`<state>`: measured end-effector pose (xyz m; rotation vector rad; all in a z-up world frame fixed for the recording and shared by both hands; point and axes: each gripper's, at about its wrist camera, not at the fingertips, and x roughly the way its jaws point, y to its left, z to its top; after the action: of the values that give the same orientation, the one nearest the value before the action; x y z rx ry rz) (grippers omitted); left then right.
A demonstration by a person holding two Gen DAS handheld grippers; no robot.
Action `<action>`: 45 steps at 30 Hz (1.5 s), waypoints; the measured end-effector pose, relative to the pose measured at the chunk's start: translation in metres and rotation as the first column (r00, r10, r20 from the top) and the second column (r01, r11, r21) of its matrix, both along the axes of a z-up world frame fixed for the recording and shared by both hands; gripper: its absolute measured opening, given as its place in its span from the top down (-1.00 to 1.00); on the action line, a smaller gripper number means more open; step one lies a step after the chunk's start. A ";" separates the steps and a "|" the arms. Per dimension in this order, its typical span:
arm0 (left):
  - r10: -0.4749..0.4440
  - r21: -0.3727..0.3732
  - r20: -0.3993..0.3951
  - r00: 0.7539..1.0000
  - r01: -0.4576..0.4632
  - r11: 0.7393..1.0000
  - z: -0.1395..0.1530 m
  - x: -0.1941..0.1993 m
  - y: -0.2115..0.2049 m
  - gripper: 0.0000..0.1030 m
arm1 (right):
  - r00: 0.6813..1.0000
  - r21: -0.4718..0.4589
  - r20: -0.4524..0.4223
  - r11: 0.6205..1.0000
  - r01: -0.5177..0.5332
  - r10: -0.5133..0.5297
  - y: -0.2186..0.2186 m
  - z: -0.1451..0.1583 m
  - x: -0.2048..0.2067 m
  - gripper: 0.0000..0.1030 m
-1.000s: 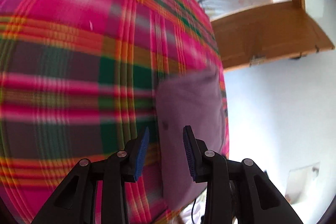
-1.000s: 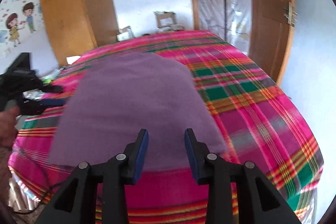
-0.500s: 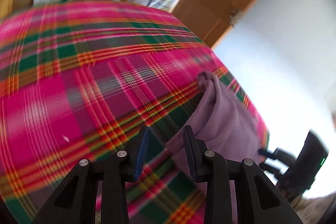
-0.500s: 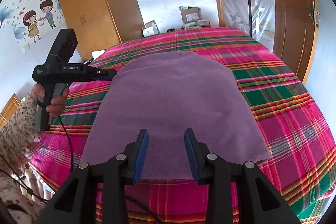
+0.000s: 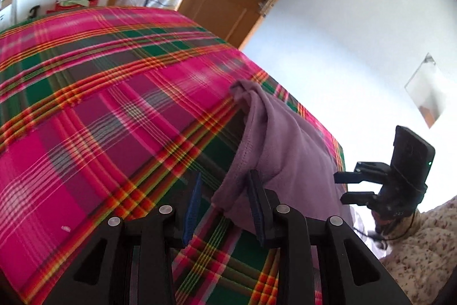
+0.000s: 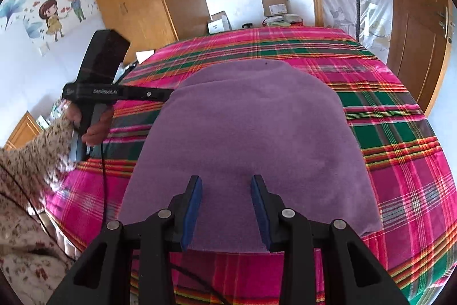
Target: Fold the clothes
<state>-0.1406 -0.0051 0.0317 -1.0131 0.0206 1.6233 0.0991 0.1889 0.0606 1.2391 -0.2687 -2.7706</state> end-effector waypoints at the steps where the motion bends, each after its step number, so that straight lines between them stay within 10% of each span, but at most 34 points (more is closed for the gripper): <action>1: -0.011 0.001 0.000 1.000 0.011 1.000 -0.001 -0.002 0.002 0.46 | 1.000 0.002 0.006 1.000 0.001 -0.001 0.000 -0.001 0.000 0.30; 5: -0.027 0.021 0.016 1.000 0.027 0.999 0.000 -0.010 0.006 0.86 | 1.000 -0.016 0.017 1.000 0.016 -0.016 0.004 -0.004 0.000 0.30; 22: 0.146 0.123 0.152 0.978 -0.166 0.978 0.005 -0.037 -0.029 1.00 | 0.999 -0.034 0.029 0.999 0.026 -0.025 0.001 -0.009 0.010 0.30; 30: -0.033 0.152 0.029 0.999 0.028 0.988 0.026 0.005 -0.009 0.76 | 0.999 -0.047 0.025 0.998 0.033 -0.032 0.002 -0.011 0.010 0.30; 45: -0.099 0.103 0.094 0.991 0.089 0.991 0.010 0.004 0.010 0.29 | 0.999 -0.065 0.022 0.997 0.039 -0.038 0.001 -0.012 0.009 0.29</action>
<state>-0.1364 0.0051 0.0418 -1.0002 -0.0767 1.4730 0.1082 0.1903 0.0484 1.2607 -0.3864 -2.7582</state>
